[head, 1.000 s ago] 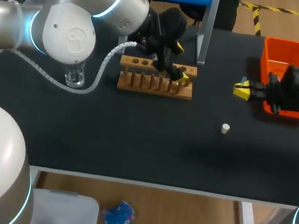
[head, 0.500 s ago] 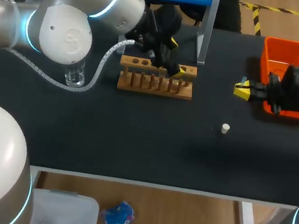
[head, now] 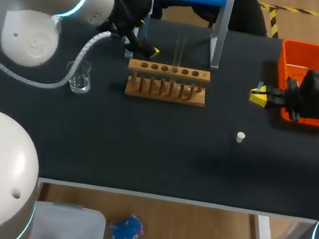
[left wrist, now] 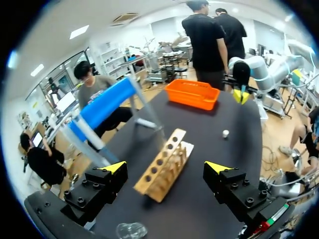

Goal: Invert the test tube, pick up the pipette, mount the tip to pipette, aspirate from beaker and dispense into the tube, eject the tip, return the pipette, and cap with the stopper.

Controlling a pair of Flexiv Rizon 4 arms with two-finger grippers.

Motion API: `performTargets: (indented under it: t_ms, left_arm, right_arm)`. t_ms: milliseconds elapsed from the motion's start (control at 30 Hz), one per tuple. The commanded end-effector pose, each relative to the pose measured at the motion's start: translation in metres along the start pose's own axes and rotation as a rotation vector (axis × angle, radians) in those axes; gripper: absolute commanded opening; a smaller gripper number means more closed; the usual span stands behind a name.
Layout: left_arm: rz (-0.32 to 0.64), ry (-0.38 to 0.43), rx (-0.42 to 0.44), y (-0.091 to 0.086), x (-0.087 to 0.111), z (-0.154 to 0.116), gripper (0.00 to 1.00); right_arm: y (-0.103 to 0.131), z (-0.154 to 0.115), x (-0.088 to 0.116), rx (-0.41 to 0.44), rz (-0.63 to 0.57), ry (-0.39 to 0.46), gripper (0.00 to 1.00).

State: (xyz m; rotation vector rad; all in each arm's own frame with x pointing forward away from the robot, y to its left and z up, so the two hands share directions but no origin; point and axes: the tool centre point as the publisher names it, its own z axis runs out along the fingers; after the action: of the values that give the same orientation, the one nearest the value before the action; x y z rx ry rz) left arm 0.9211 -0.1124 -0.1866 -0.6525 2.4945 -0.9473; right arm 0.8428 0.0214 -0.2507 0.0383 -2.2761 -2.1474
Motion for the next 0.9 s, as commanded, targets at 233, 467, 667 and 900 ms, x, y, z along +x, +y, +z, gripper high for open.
performTargets:
  t_ms: [233,467,667,900]
  left_arm:
    - [-0.001,0.005,-0.032,-0.004,0.0,-0.02,1.0]
    - [-0.001,0.005,-0.032,-0.004,0.0,-0.02,1.0]
    - [-0.001,0.005,-0.032,-0.004,0.0,-0.02,1.0]
    - [0.007,-0.046,-0.048,-0.002,-0.036,-0.026,1.0]
  right_arm:
    - [0.001,0.0,0.001,0.003,-0.001,-0.002,0.0]
    - [0.001,0.0,0.001,0.003,-0.001,-0.002,0.0]
    - [0.001,0.0,0.001,0.003,-0.001,-0.002,0.0]
    - [0.001,0.0,0.001,0.003,-0.001,-0.002,0.0]
